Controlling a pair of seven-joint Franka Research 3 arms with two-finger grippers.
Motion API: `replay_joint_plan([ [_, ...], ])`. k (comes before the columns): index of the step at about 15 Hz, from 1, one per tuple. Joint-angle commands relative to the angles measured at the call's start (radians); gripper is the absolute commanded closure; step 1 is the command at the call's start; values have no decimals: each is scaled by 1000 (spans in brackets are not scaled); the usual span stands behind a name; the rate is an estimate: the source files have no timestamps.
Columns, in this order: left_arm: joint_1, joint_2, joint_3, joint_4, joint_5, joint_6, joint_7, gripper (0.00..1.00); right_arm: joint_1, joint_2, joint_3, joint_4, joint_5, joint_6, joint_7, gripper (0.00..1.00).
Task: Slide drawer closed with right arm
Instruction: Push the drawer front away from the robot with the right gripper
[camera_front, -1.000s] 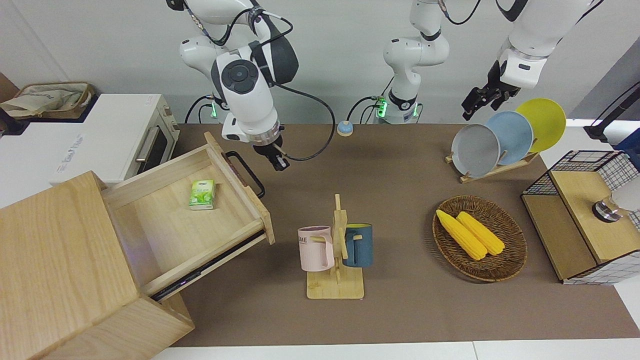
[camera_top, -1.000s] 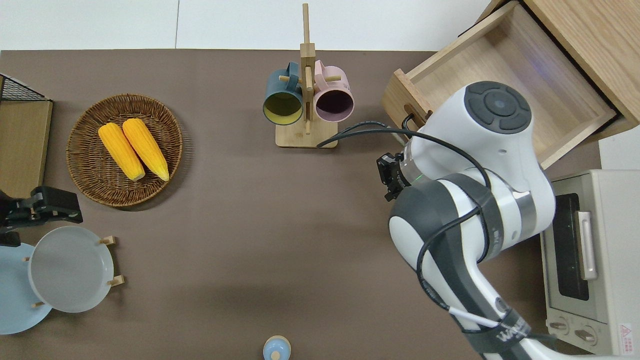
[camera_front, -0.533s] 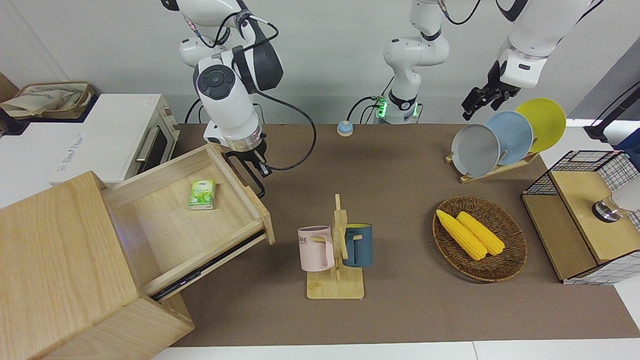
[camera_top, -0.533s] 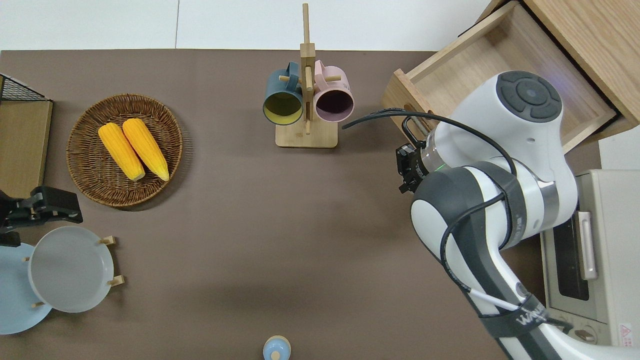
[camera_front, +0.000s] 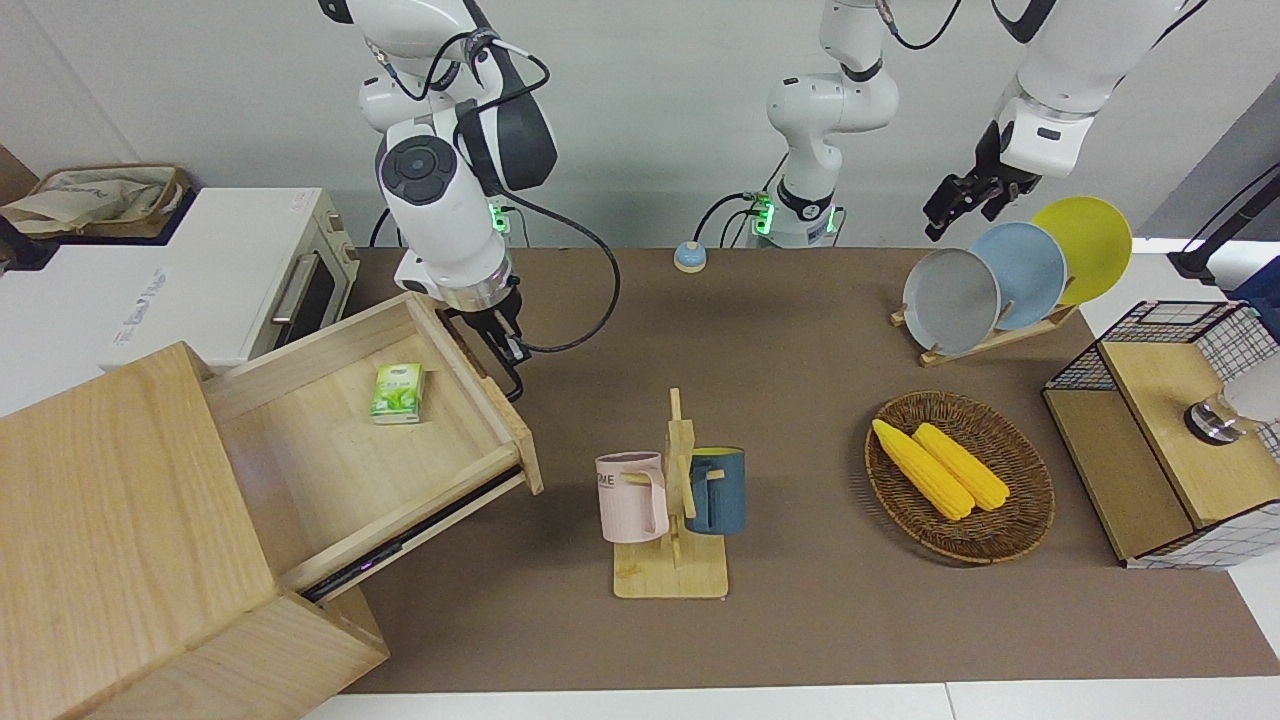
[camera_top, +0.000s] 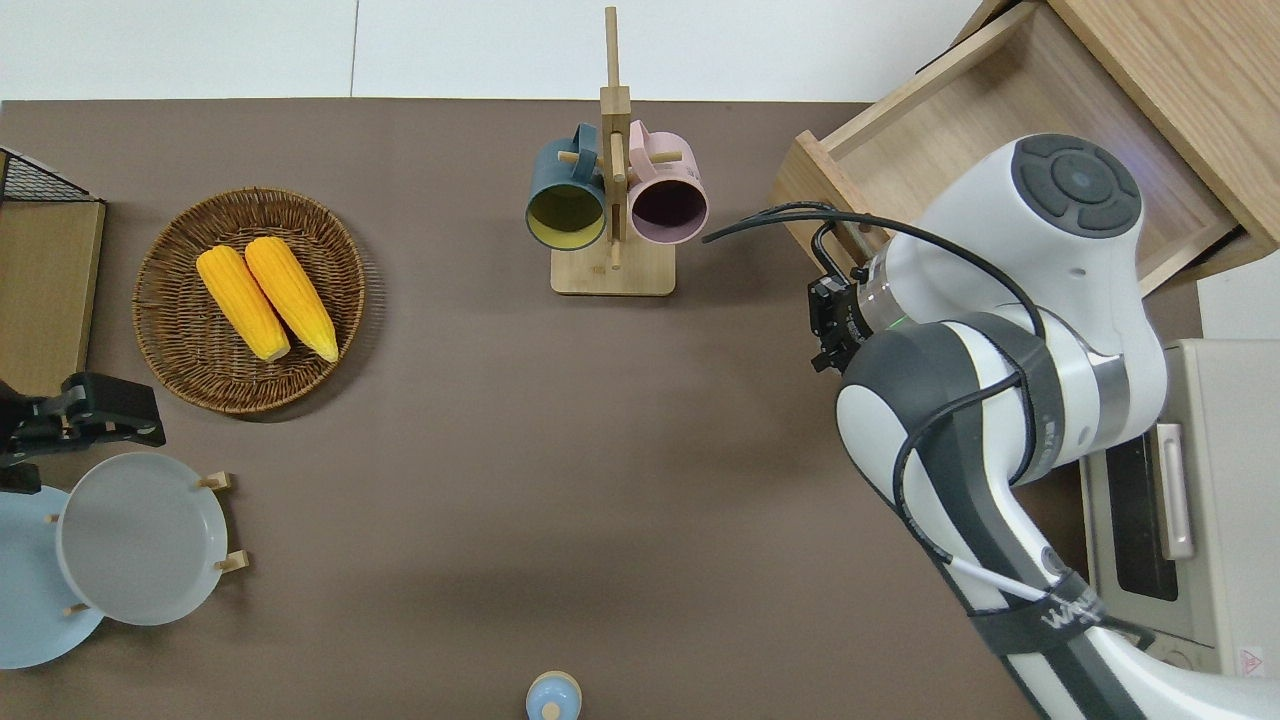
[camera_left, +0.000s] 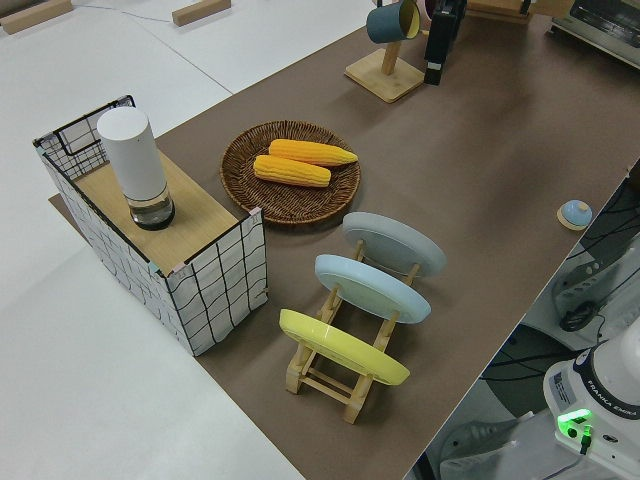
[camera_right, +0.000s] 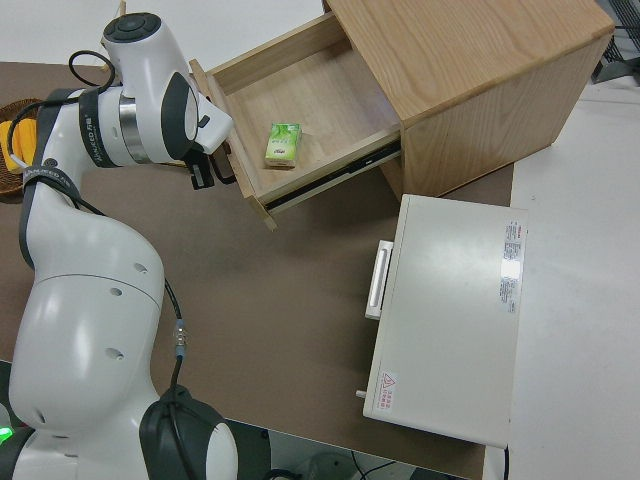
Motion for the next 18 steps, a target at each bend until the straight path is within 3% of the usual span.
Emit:
replay_joint_plan([
  [1,-4,-9,5,0,-4,-2,7,7,-31,26,9,34,-33,7,-26,1000],
  [4,-4,-9,5,0,-4,-2,7,7,-62,40,11,60,-53,-5,-56,1000],
  [9,-4,-9,5,0,-4,-2,7,7,-97,51,9,63,-70,-5,-104,1000],
  [18,-4,-9,5,0,-4,-2,5,7,-168,92,9,126,-90,-21,-204,1000],
])
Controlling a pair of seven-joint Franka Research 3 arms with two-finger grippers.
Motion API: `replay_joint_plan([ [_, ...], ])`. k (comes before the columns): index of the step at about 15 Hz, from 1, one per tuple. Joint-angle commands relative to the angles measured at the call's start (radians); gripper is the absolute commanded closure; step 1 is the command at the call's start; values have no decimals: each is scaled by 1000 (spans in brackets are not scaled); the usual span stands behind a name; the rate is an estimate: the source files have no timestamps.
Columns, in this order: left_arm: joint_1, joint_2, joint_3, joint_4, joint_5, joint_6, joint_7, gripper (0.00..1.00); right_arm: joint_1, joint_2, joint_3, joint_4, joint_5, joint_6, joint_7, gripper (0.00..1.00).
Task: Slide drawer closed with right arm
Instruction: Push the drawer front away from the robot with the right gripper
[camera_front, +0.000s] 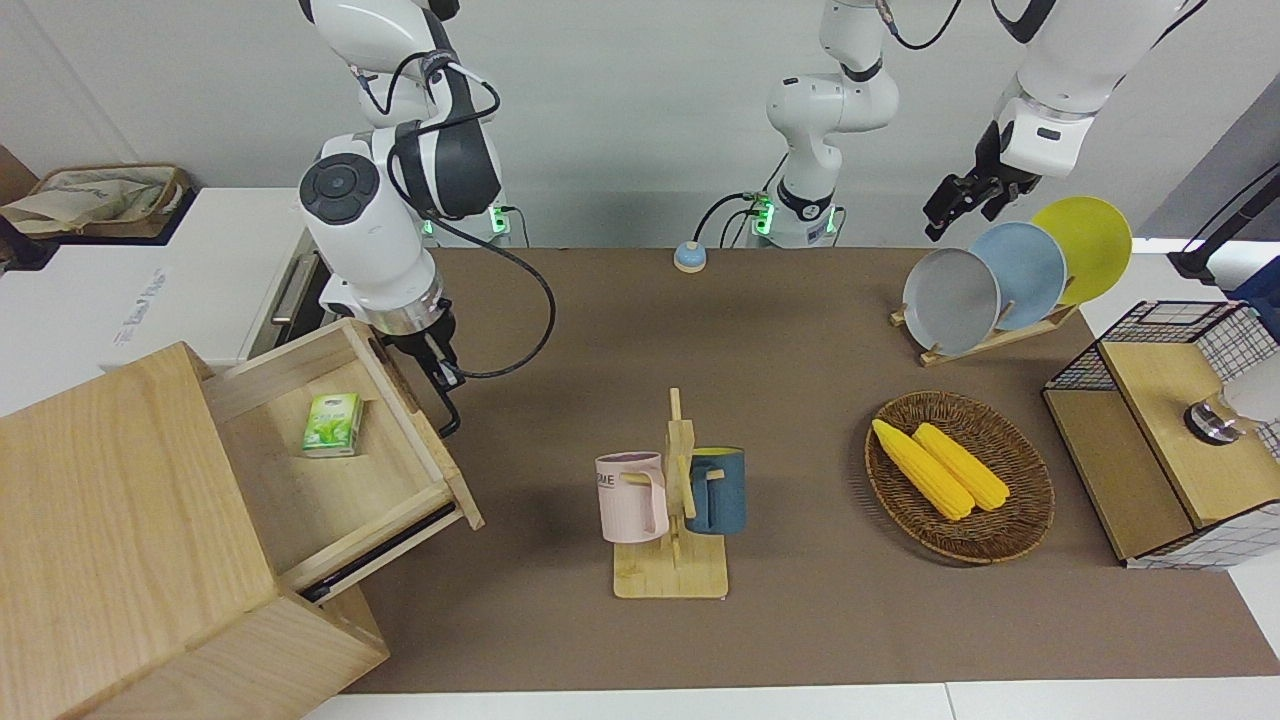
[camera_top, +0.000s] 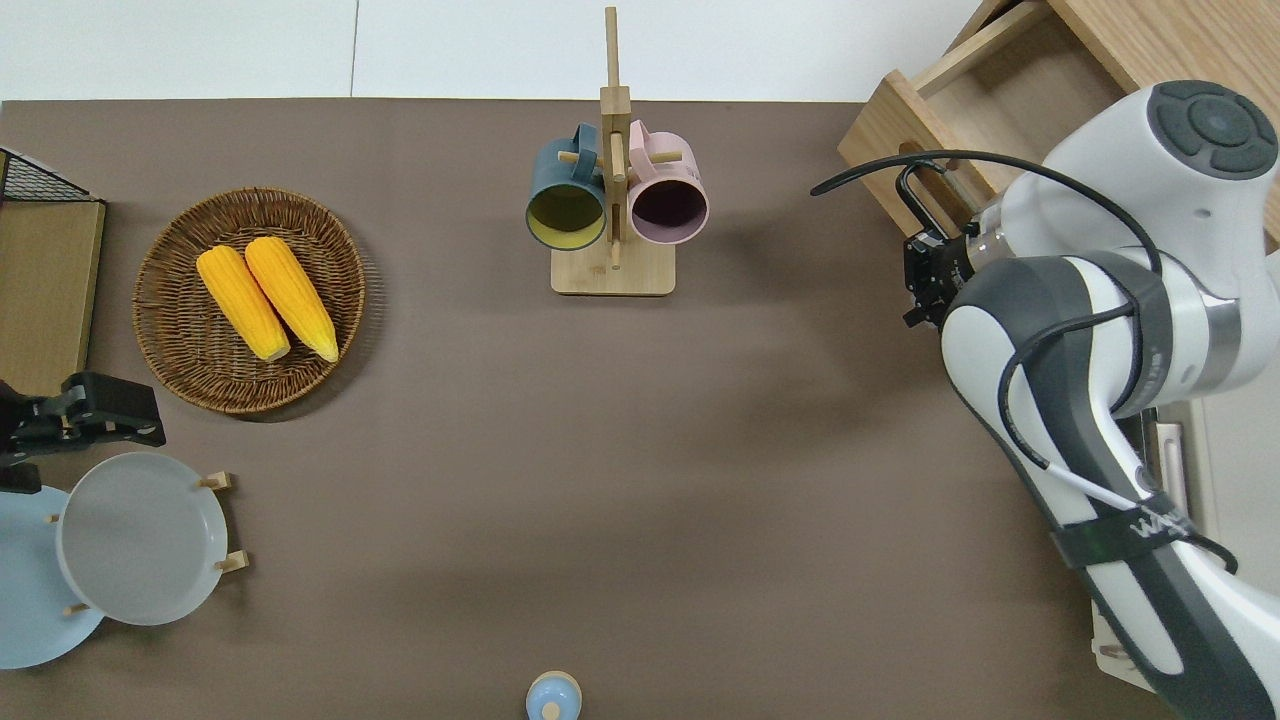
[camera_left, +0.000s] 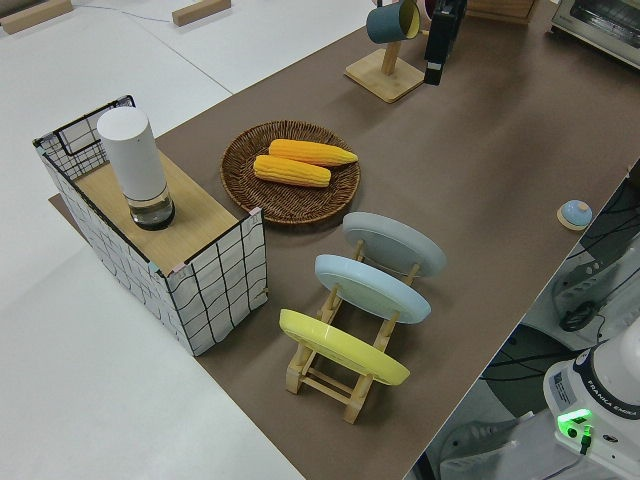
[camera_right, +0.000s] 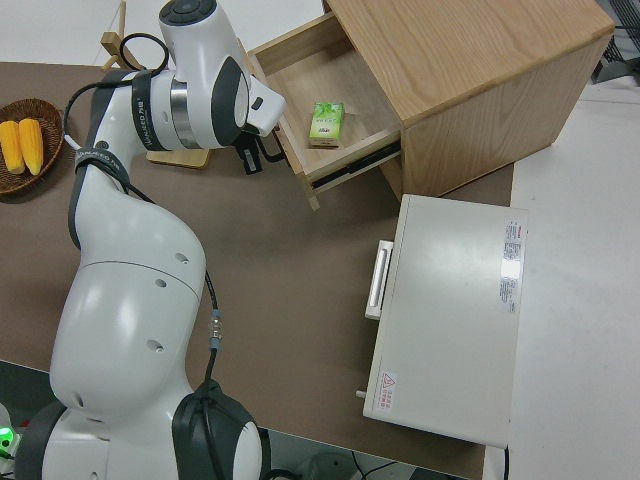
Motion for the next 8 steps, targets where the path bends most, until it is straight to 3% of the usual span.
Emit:
replay_joint_plan([
  [1,-4,-9,5,0,-4,-2,7,7,-47,39,12,63,-20,-25,-61,1000],
  [8,-4,-9,5,0,-4,-2,7,7,-110,49,12,73,-45,-29,-173,1000],
])
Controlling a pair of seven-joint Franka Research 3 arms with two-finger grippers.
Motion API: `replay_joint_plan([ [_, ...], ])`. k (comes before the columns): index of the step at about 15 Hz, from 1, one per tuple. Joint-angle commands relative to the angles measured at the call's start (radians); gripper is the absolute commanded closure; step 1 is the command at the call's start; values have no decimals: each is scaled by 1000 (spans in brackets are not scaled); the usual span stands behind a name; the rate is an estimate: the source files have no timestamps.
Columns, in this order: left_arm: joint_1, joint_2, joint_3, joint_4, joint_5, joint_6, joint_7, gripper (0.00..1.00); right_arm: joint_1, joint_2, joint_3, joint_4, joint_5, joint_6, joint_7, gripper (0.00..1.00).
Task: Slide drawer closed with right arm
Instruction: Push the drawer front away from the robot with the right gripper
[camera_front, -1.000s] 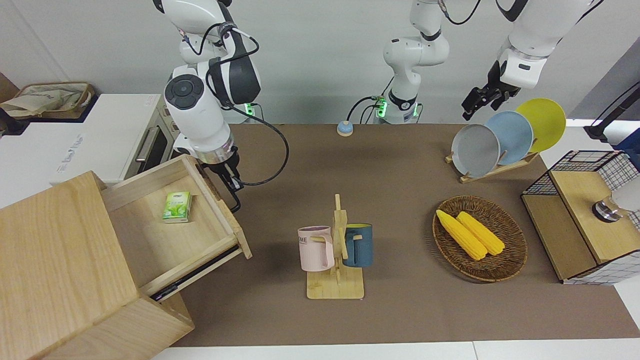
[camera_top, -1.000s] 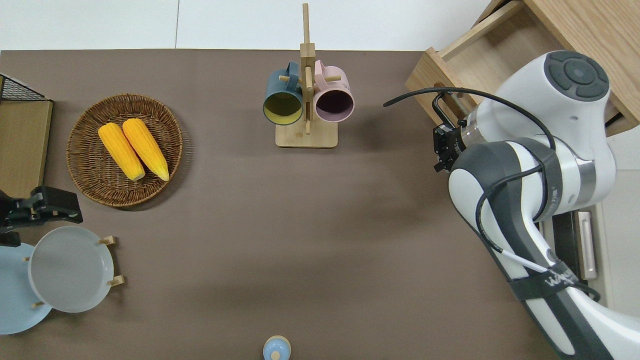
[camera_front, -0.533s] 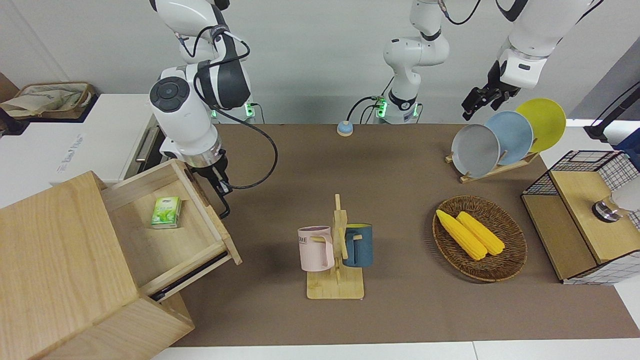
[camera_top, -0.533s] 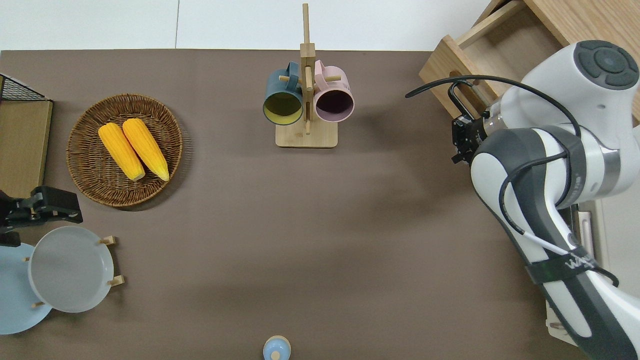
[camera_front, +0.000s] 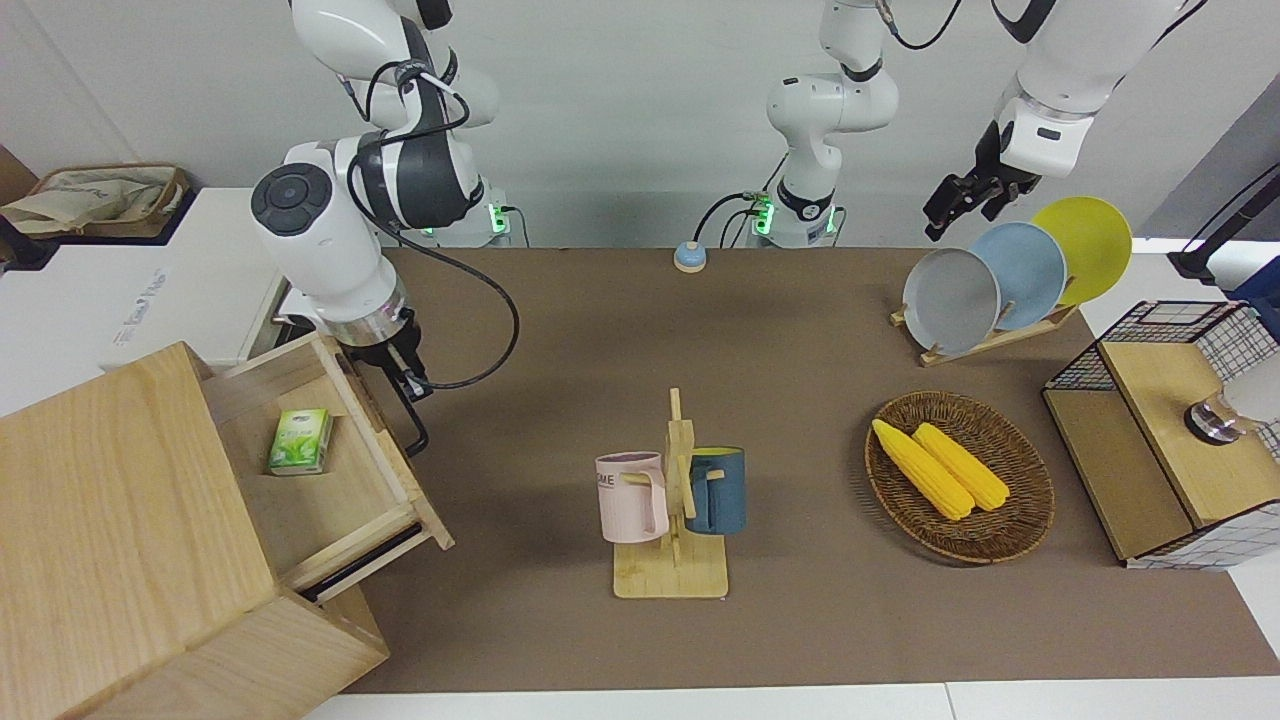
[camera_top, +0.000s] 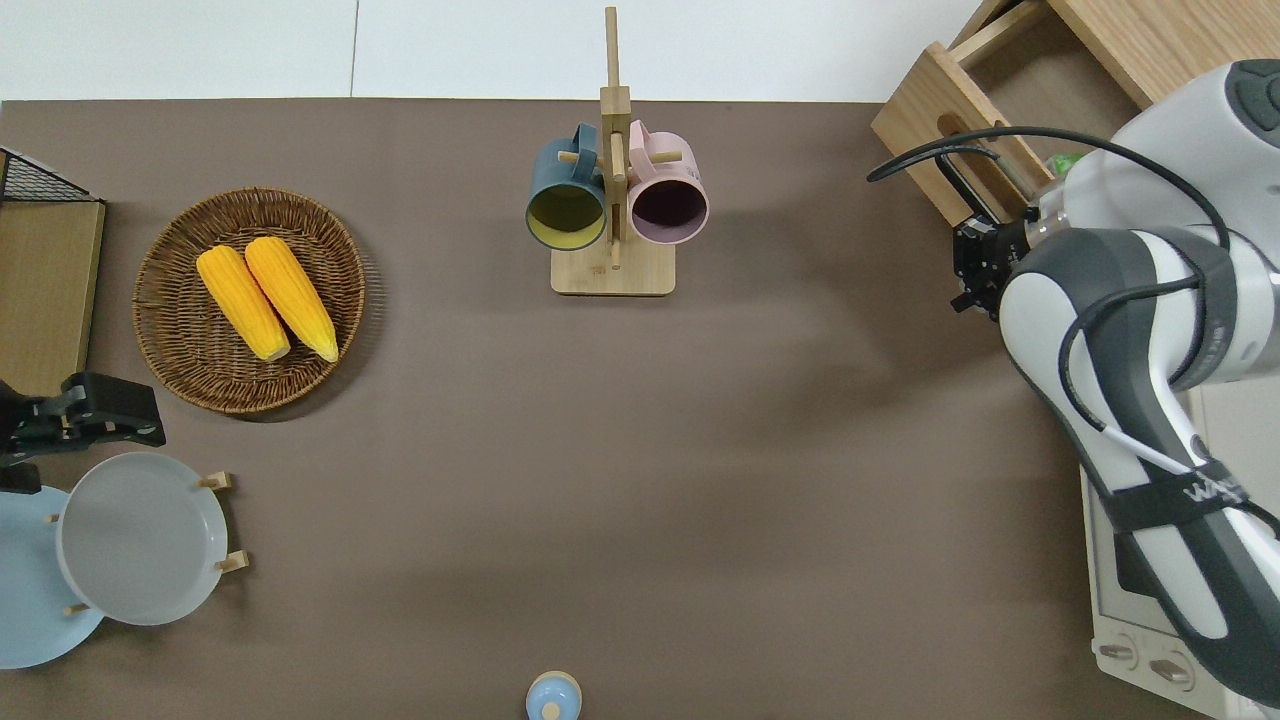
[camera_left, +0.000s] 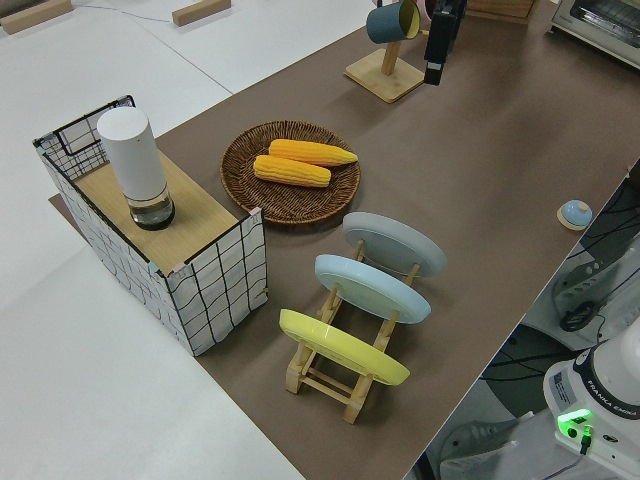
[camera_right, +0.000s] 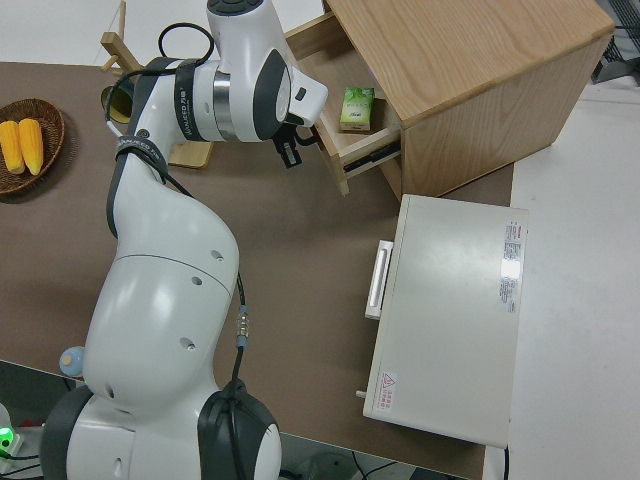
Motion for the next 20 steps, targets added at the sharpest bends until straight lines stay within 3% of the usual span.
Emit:
replay_joint_plan([
  [1,-4,-9,5,0,-4,-2,7,7,-40,24,14,35,-23,-19,-64,1000],
  [4,-4,-9,5,0,-4,-2,7,7,-63,27,14,48,-29,-20,-100,1000],
  [8,-4,-9,5,0,-4,-1,7,7,-92,65,14,120,-31,-66,-146,1000],
  [14,-4,-9,5,0,-4,-2,5,7,-109,67,-39,123,-29,-66,-255,1000],
  [16,-4,-9,5,0,-4,-2,7,7,-111,78,-53,144,-29,-66,-274,1000],
  [20,-4,-9,5,0,-4,-2,5,7,-126,85,-58,158,-28,-66,-293,1000],
])
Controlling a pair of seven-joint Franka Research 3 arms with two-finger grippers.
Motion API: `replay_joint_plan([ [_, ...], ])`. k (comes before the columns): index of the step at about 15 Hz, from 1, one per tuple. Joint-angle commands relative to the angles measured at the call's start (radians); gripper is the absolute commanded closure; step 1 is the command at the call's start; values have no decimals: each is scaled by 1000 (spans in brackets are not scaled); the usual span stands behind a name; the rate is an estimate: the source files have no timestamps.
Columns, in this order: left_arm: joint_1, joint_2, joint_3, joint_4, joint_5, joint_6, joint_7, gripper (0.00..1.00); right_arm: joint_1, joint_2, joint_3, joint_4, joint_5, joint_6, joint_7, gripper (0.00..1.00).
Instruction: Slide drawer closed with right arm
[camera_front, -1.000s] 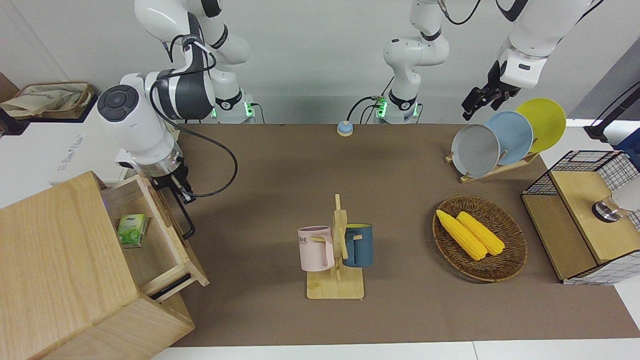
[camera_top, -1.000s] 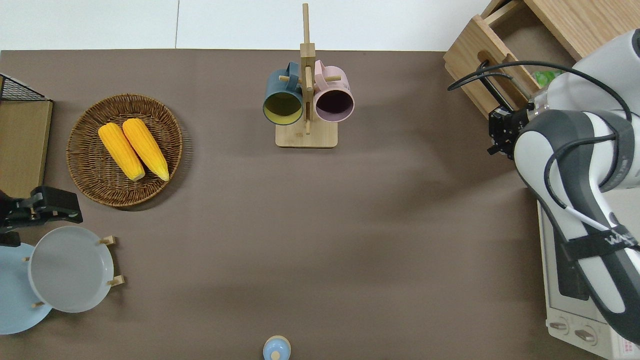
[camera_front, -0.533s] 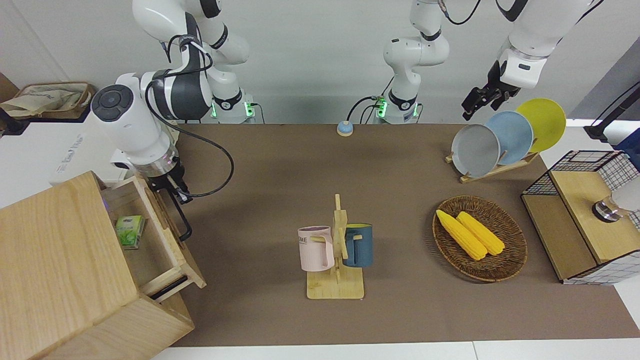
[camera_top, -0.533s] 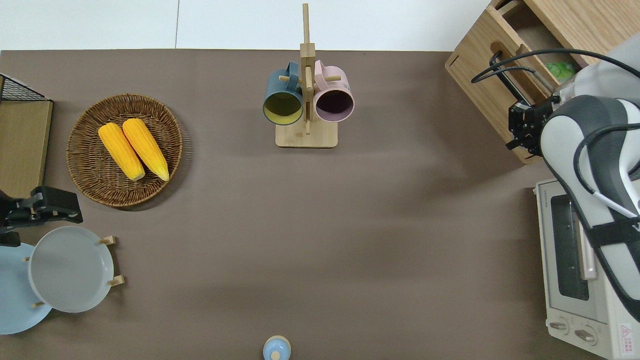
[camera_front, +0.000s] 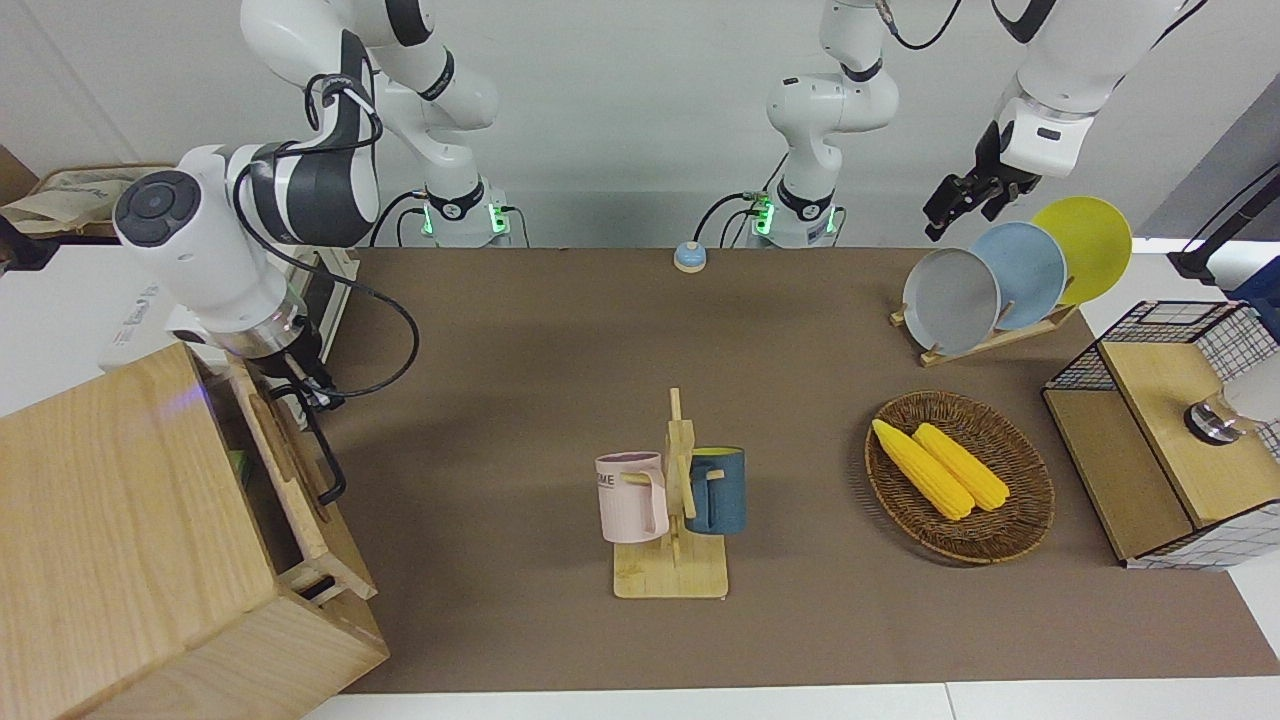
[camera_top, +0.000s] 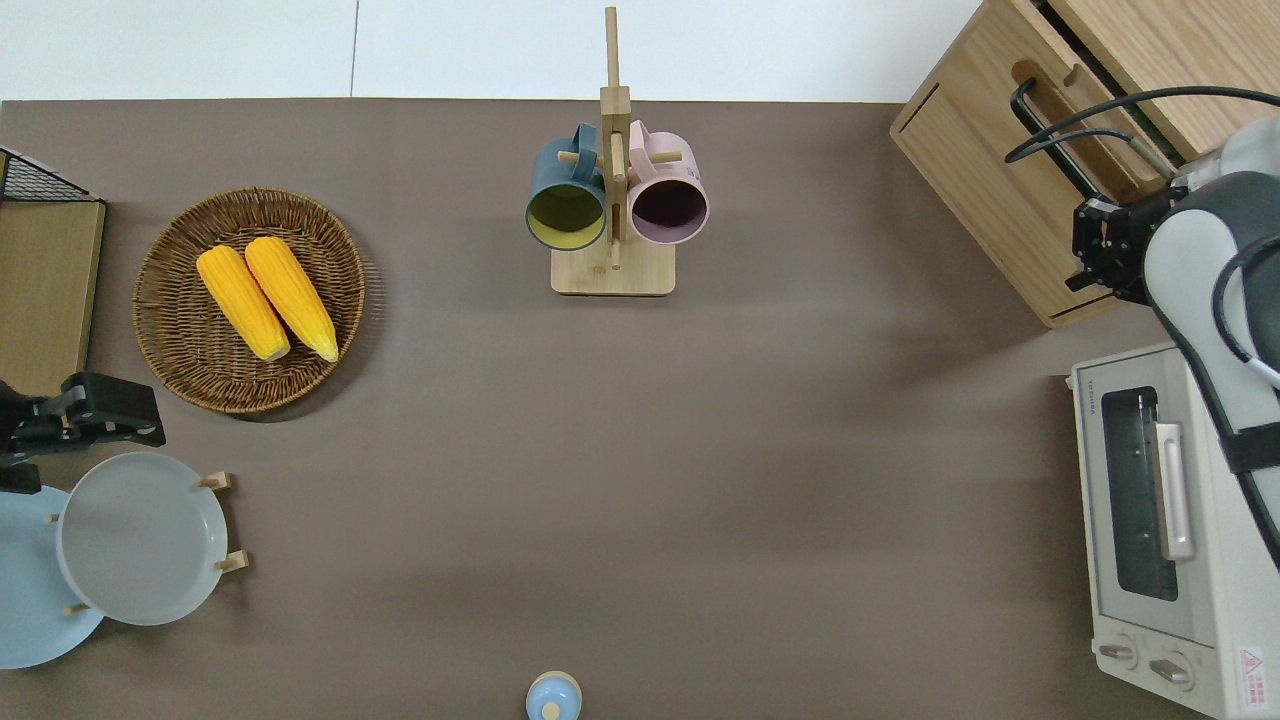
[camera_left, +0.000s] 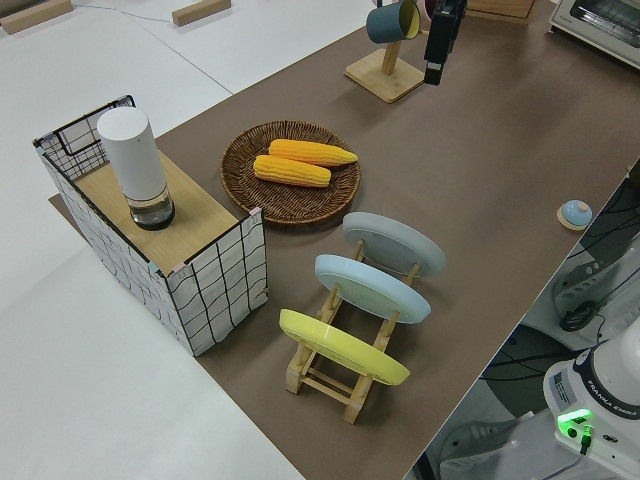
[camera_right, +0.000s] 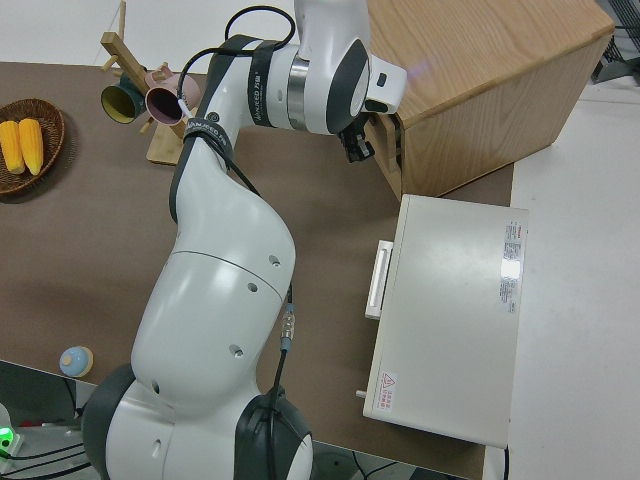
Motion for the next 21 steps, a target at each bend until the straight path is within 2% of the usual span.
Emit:
replay_joint_plan([
  [1,-4,-10,5,0,-4,-2,5,7,-24,30,6,47,-15,-18,-46,1000],
  [6,-4,-9,5,0,-4,-2,7,7,-41,40,6,68,-15,-20,-70,1000],
  [12,-4,-9,5,0,-4,-2,7,7,-38,40,8,70,-14,-20,-70,1000],
  [18,-4,-9,5,0,-4,-2,7,7,-5,22,23,67,20,-43,-53,1000],
  [21,-4,-9,5,0,-4,-2,7,7,50,-9,22,64,31,-64,-51,1000],
])
